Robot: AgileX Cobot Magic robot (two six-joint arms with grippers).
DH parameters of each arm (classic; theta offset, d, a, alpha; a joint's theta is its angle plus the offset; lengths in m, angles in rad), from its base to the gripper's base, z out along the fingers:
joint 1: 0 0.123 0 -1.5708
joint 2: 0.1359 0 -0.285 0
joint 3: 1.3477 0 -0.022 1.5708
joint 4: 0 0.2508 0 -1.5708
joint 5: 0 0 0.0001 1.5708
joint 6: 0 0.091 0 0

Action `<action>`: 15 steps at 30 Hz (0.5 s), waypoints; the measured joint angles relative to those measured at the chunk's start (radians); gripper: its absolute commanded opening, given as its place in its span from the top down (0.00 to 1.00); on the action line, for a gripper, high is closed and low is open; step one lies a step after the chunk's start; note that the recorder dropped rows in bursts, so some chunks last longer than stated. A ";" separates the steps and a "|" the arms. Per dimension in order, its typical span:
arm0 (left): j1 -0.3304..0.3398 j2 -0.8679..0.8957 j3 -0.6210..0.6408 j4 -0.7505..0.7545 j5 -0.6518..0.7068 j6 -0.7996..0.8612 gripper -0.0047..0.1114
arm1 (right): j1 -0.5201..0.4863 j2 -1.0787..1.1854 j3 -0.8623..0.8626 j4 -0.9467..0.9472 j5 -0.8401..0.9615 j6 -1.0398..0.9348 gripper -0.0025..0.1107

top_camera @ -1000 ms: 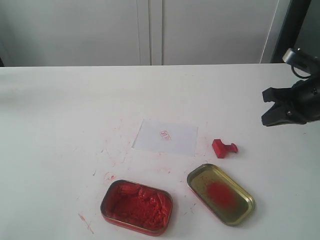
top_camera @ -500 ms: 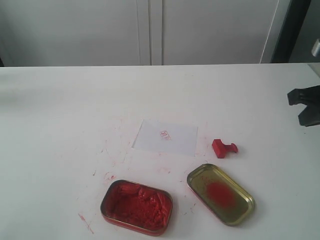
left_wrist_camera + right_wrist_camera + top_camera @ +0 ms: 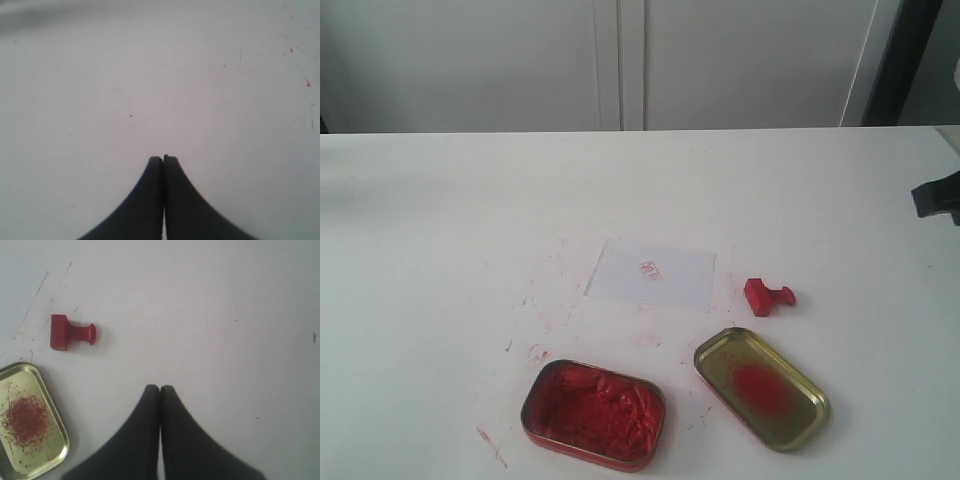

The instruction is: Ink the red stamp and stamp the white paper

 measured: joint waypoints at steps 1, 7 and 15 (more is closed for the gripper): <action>0.000 0.000 0.000 0.000 0.000 0.000 0.96 | 0.000 -0.037 0.000 -0.001 0.001 0.002 0.98; 0.000 0.000 0.000 0.000 0.000 0.000 0.96 | 0.000 -0.191 0.009 -0.001 0.004 0.004 0.98; 0.000 0.000 0.000 0.000 0.000 0.000 0.96 | 0.000 -0.395 0.155 -0.001 -0.057 0.006 0.98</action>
